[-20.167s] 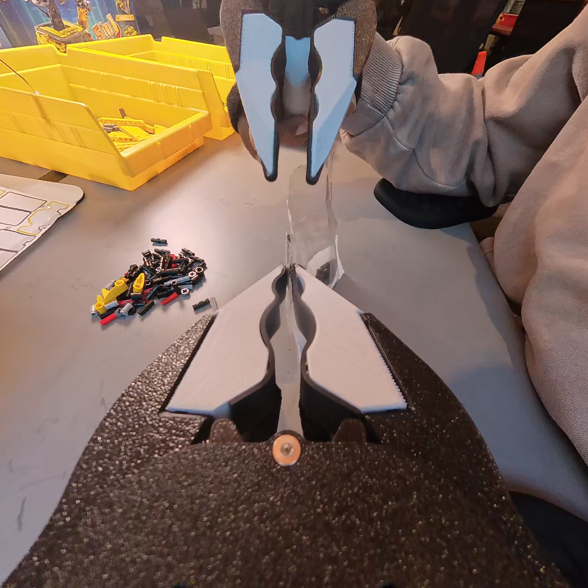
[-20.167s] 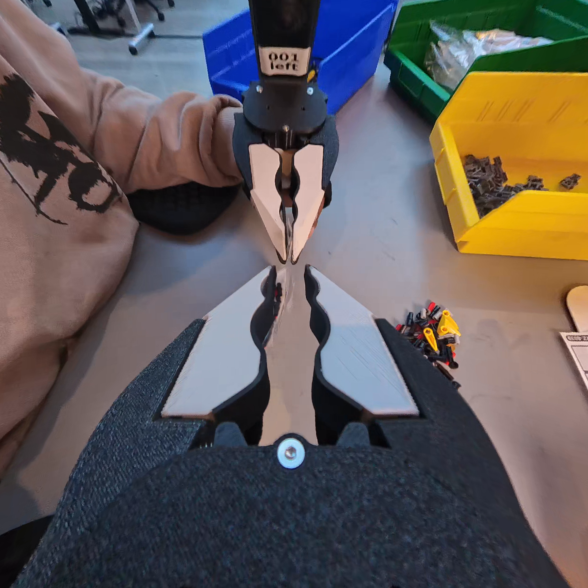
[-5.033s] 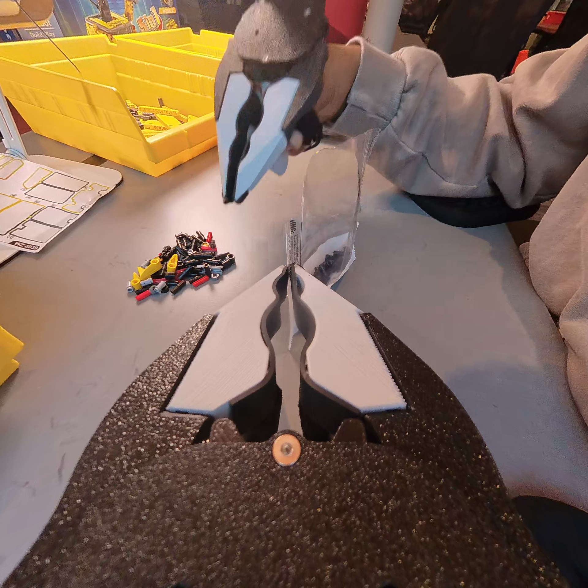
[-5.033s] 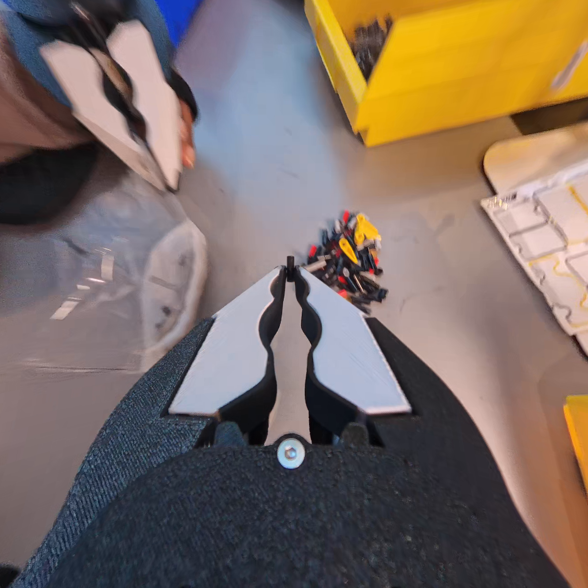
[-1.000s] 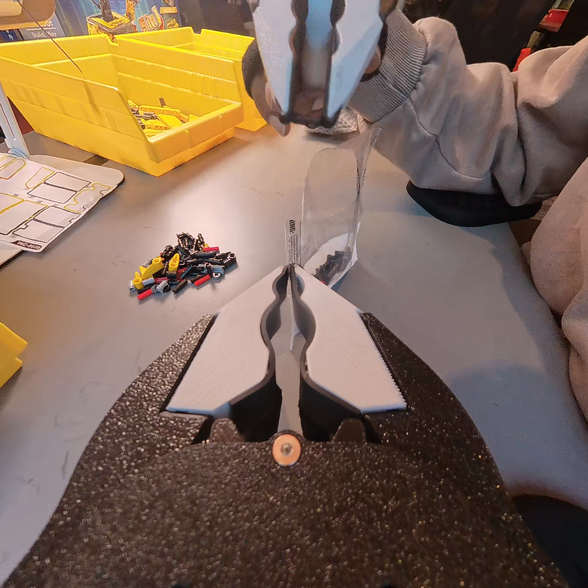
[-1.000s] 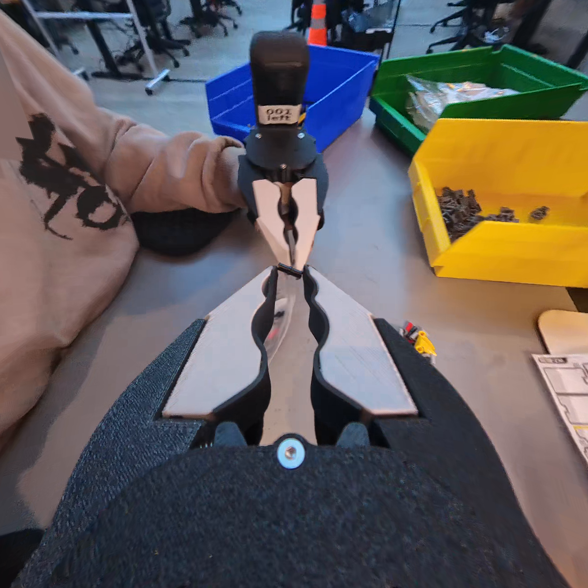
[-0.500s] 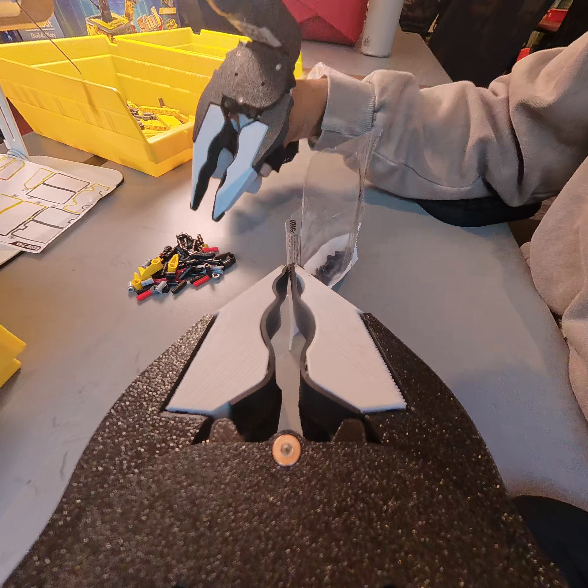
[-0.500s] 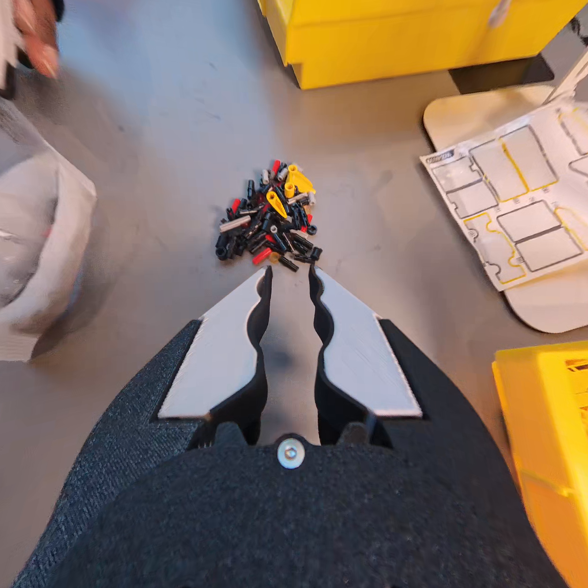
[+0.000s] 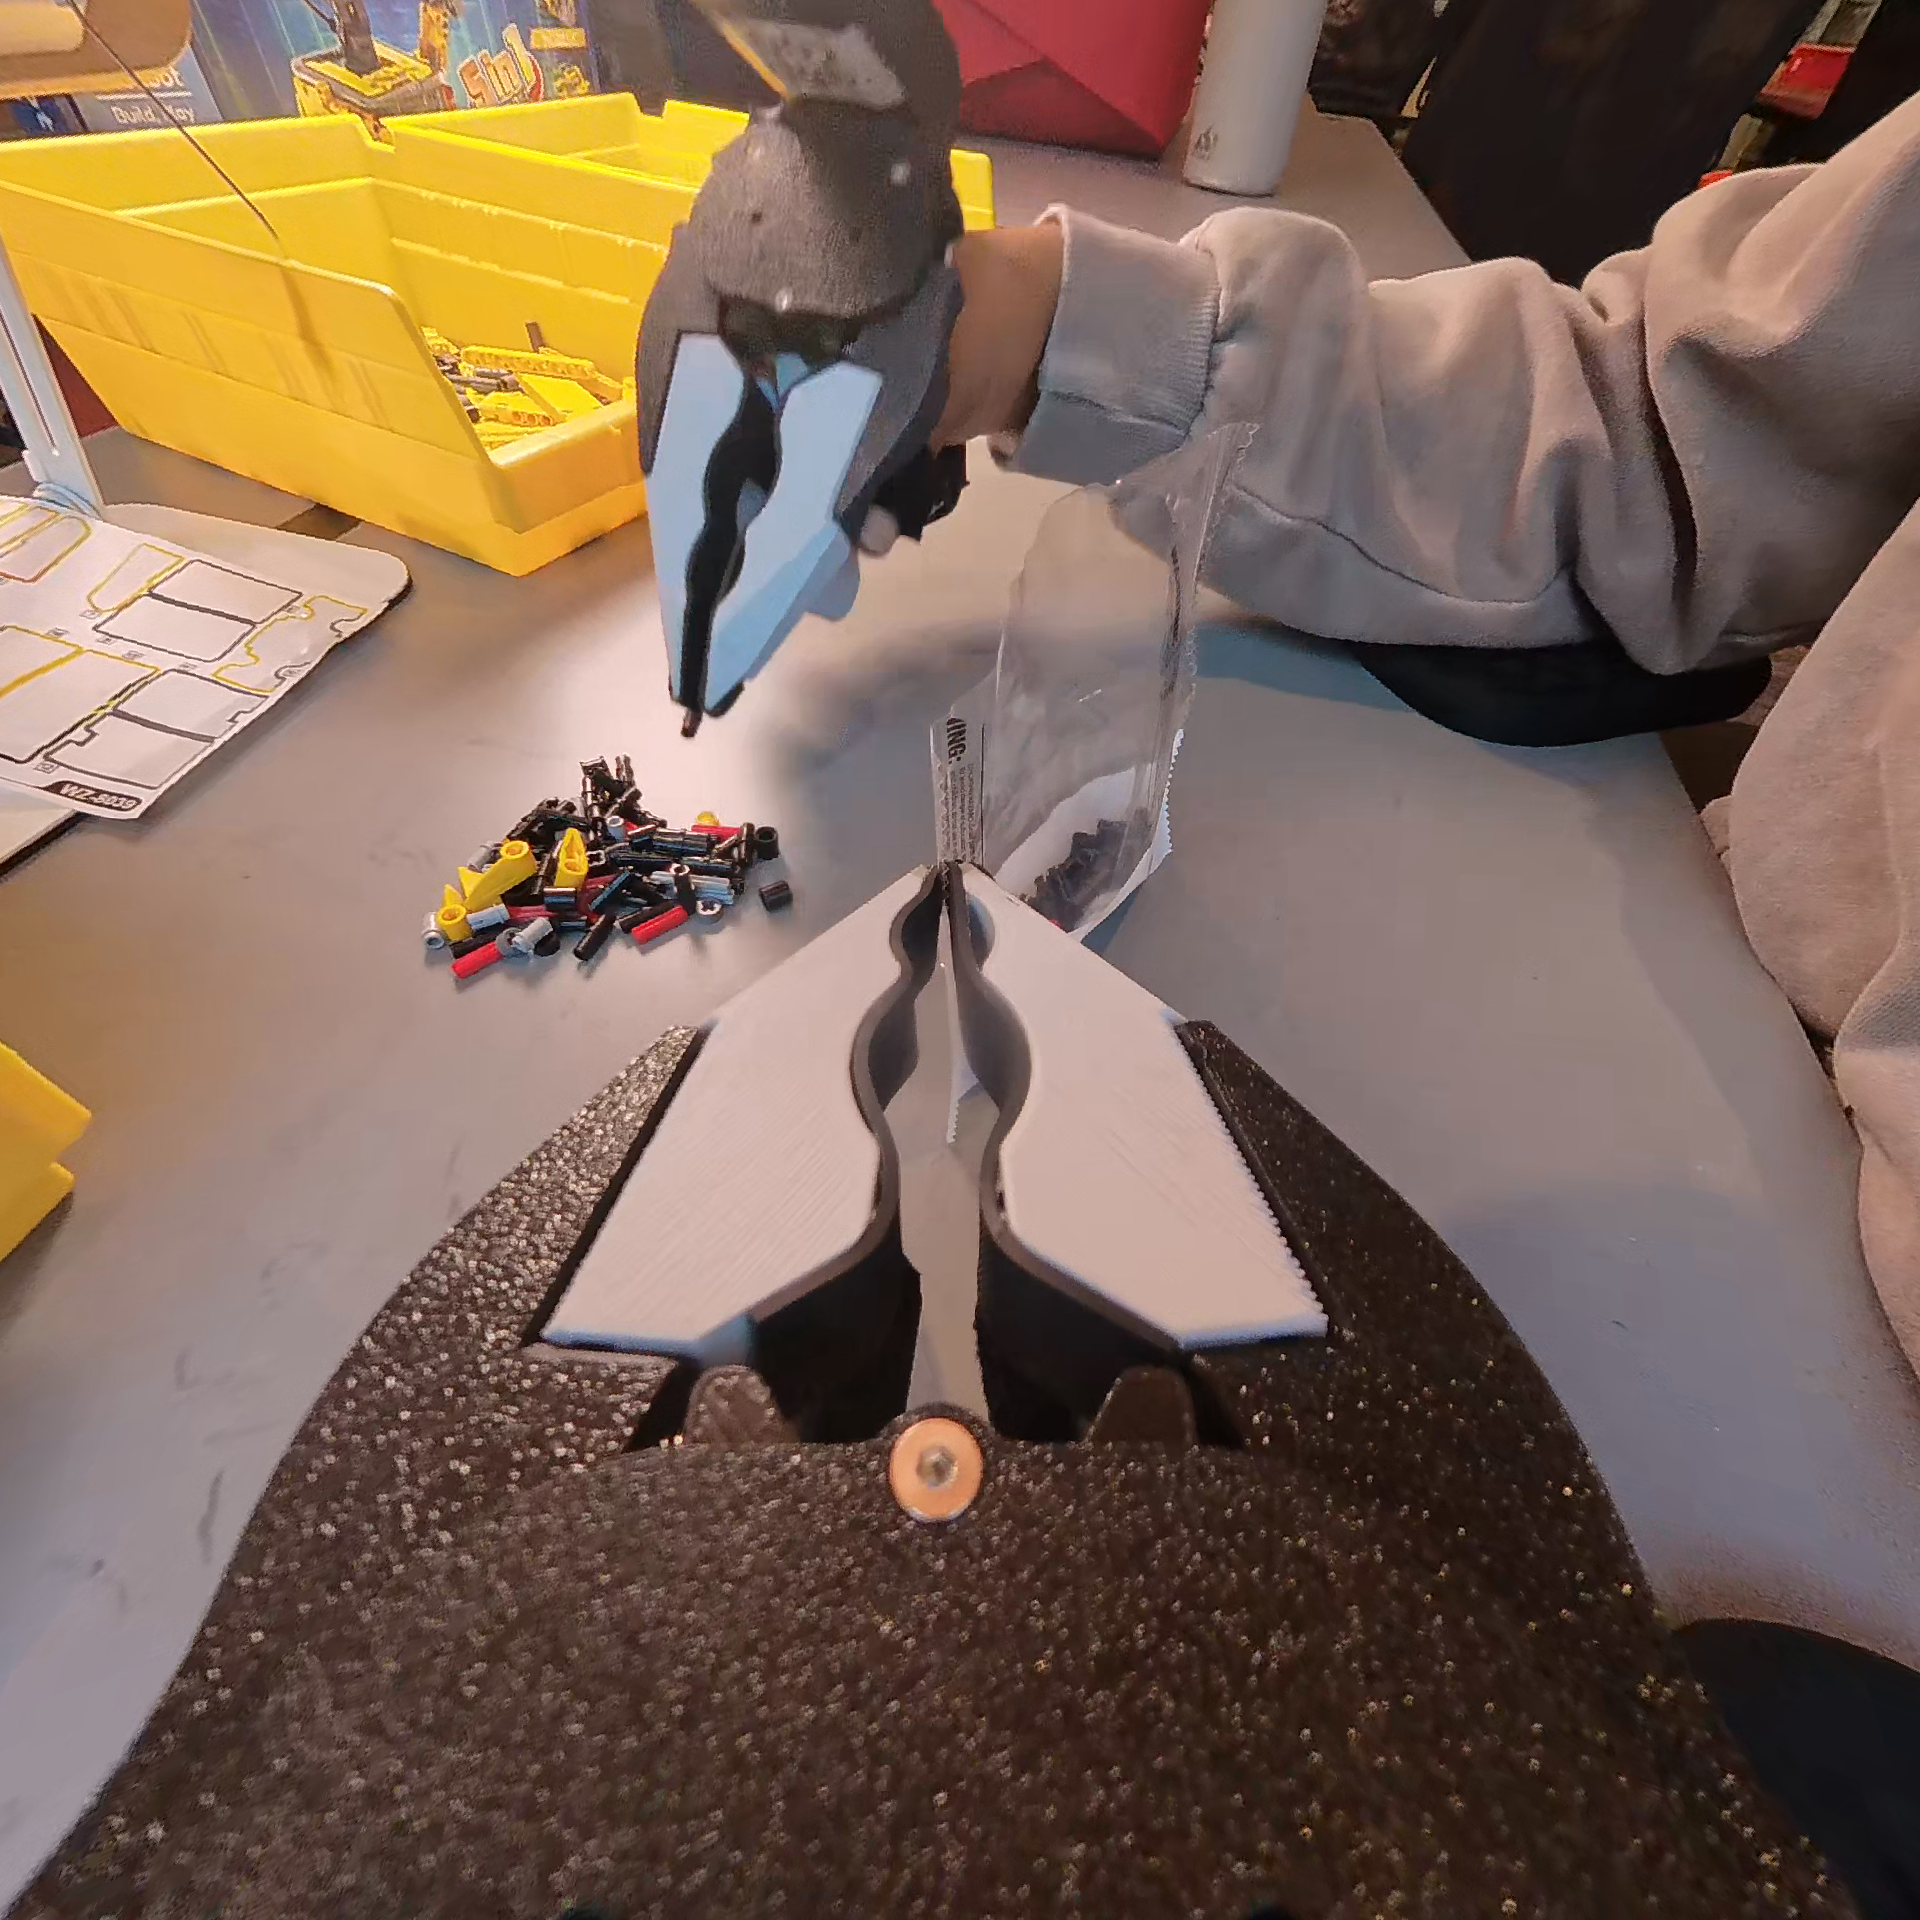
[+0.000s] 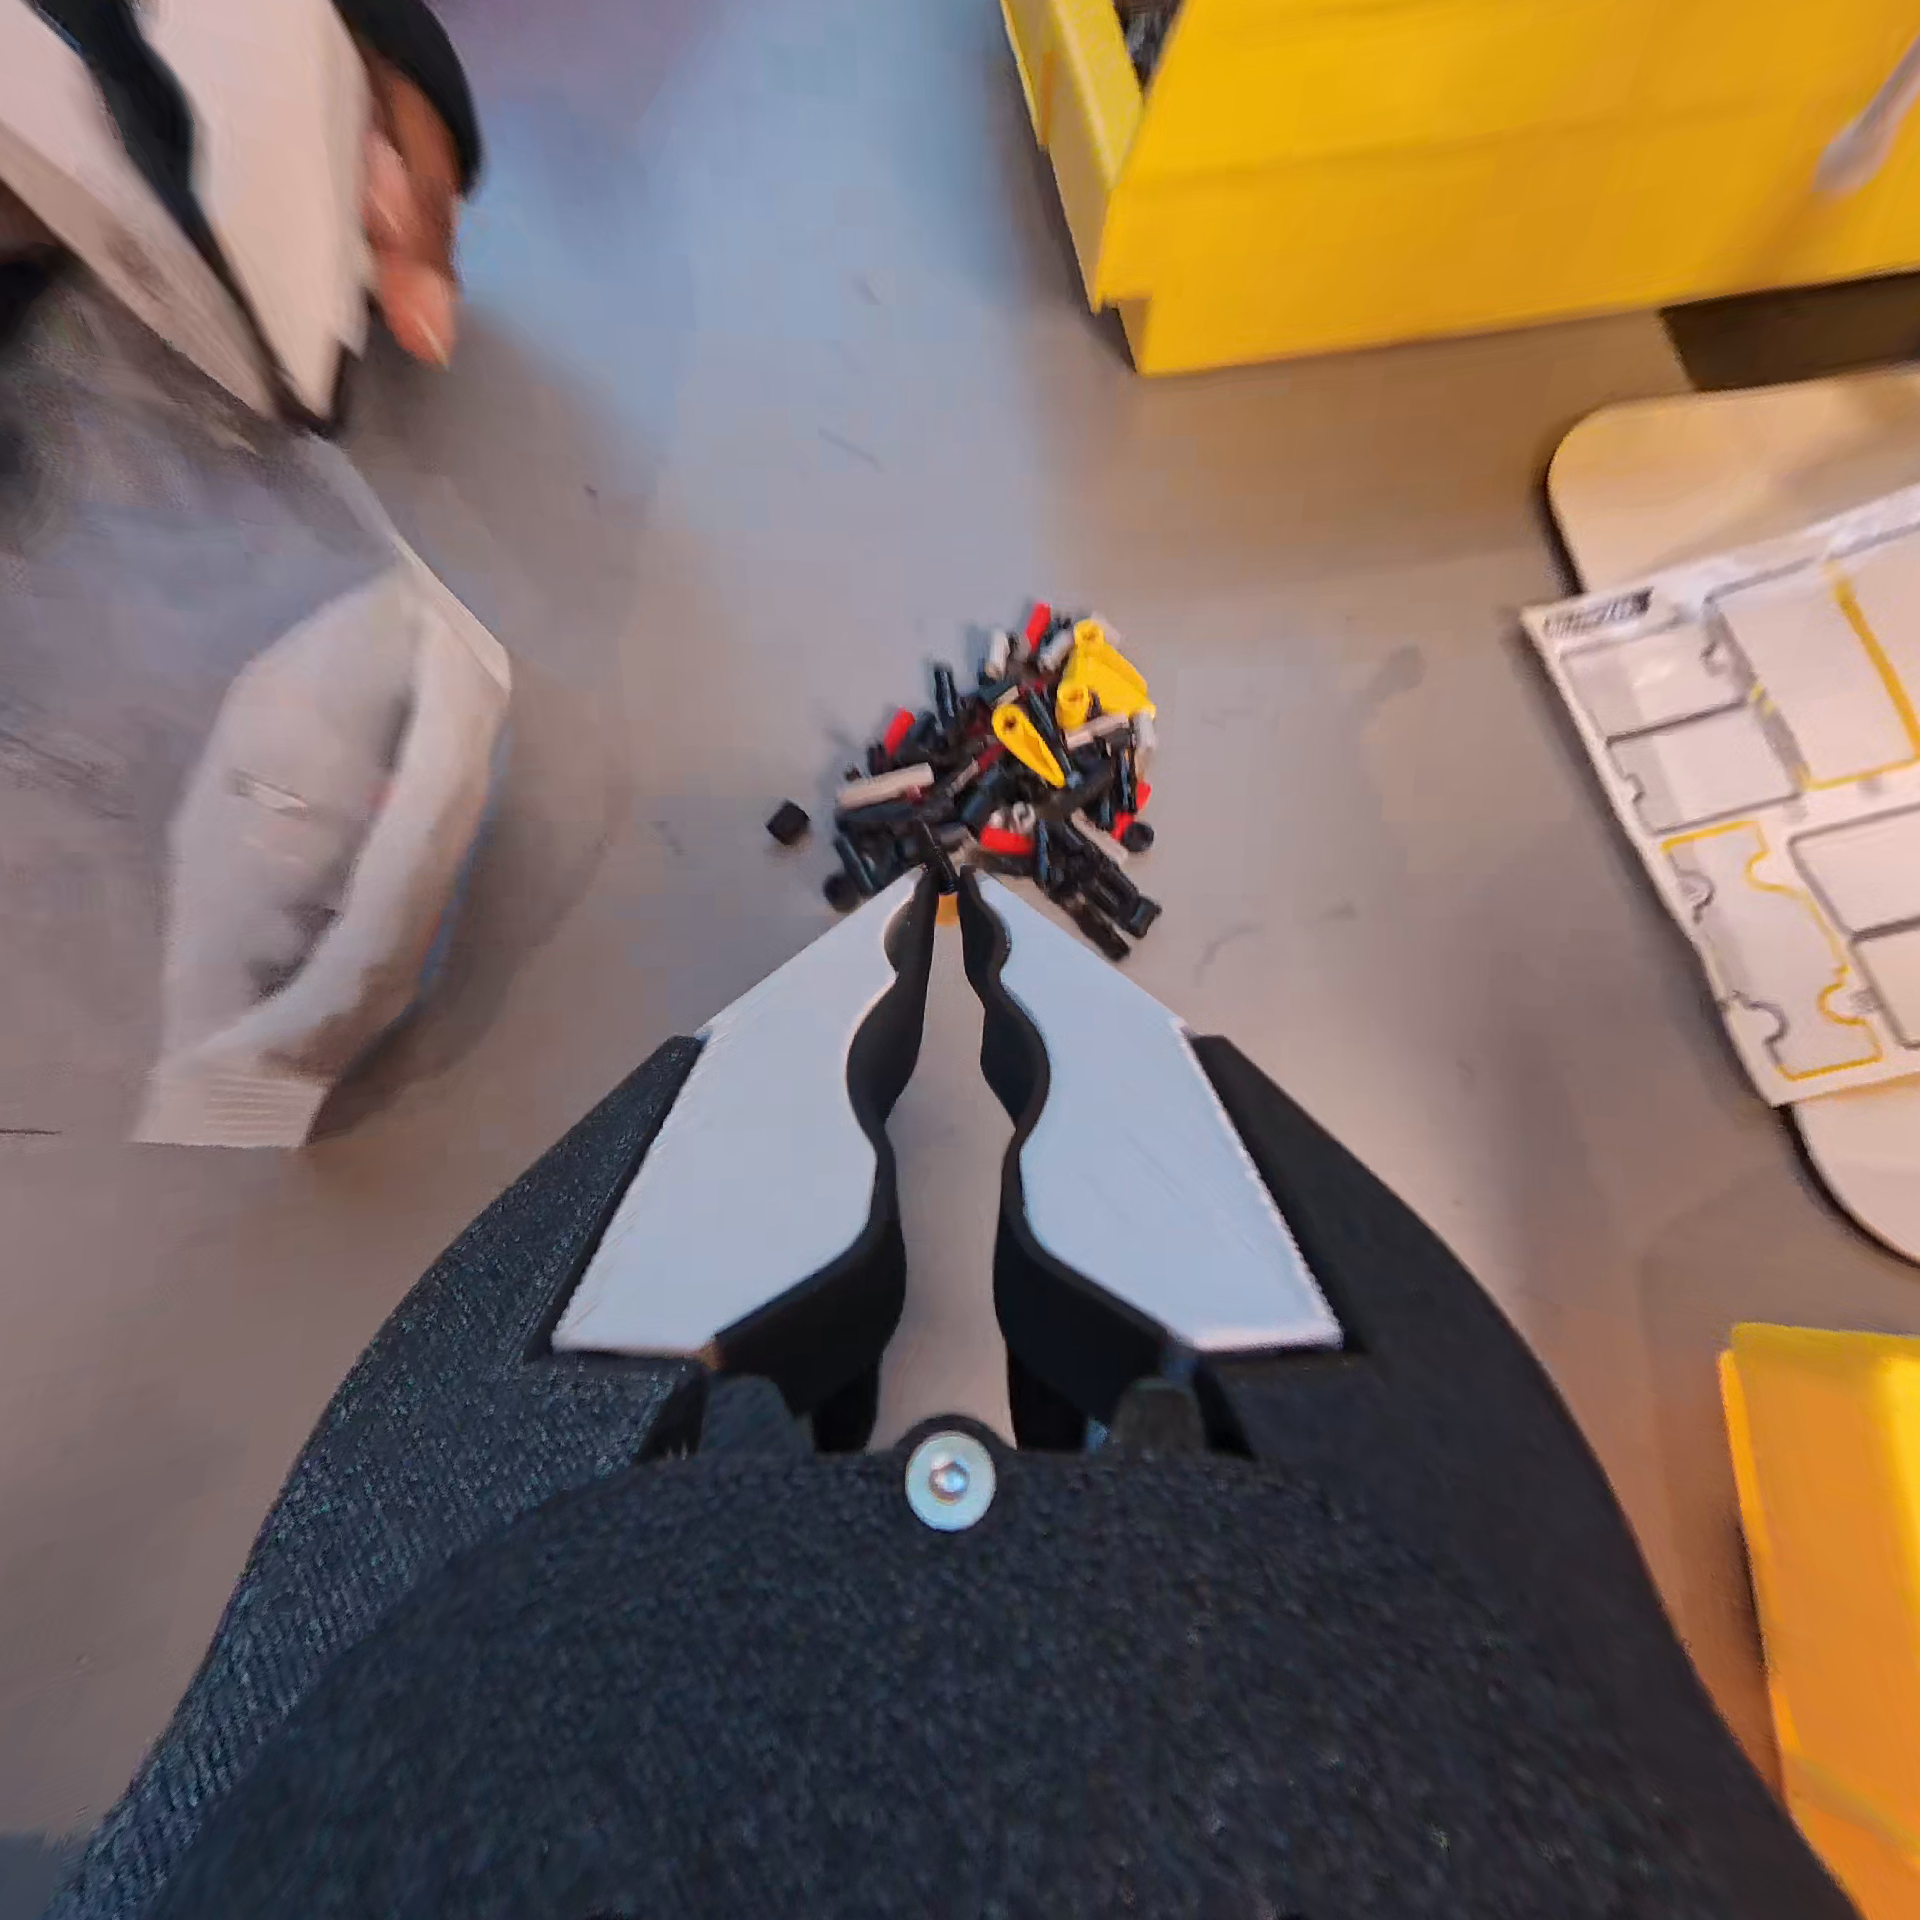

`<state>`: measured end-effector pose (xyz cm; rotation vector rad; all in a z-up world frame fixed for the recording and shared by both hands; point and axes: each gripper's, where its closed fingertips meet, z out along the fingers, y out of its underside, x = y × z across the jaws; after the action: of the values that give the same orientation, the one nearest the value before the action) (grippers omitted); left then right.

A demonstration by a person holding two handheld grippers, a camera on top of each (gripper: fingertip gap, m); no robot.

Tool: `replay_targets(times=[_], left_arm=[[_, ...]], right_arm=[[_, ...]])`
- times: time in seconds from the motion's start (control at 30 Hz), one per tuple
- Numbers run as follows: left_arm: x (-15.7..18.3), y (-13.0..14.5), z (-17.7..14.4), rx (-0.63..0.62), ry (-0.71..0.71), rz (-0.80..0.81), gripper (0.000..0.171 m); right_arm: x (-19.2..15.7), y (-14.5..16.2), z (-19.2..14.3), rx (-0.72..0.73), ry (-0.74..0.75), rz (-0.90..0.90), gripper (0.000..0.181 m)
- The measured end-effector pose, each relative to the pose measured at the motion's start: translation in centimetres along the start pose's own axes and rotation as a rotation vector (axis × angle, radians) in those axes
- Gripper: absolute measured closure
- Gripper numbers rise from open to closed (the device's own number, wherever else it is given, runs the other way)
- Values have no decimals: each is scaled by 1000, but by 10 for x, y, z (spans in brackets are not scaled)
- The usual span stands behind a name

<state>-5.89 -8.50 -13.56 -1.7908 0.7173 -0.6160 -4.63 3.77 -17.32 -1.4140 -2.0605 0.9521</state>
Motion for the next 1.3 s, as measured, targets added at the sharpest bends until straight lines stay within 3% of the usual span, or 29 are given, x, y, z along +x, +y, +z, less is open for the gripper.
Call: replay_targets(times=[0.13,0.23,0.37,0.43,0.6,0.8,1.03,1.17,1.3], left_arm=[[-1,0,0,0,-1,-2,171],[0,0,0,-1,-1,0,171],[0,0,0,-2,-1,2,171],[1,0,0,-4,-1,5,171],[4,0,0,-6,21,3,171],[23,0,-1,4,131,13,171],[36,1,-2,-6,203,18,171],[33,1,-1,-10,180,19,171],[22,2,0,-18,121,8,171]], right_arm=[[-37,-63,-38,196,-55,-87,178],[-79,-93,-51,226,-118,-207,178],[-106,-85,-38,105,-144,-307,175],[-108,-85,-37,120,-165,-291,167],[-69,-91,-43,246,-98,-134,168],[-70,-28,28,11,-163,-108,165],[-85,-13,73,-133,-144,-181,164],[-85,-14,69,-136,-153,-183,171],[-85,-51,35,47,-173,-126,172]])
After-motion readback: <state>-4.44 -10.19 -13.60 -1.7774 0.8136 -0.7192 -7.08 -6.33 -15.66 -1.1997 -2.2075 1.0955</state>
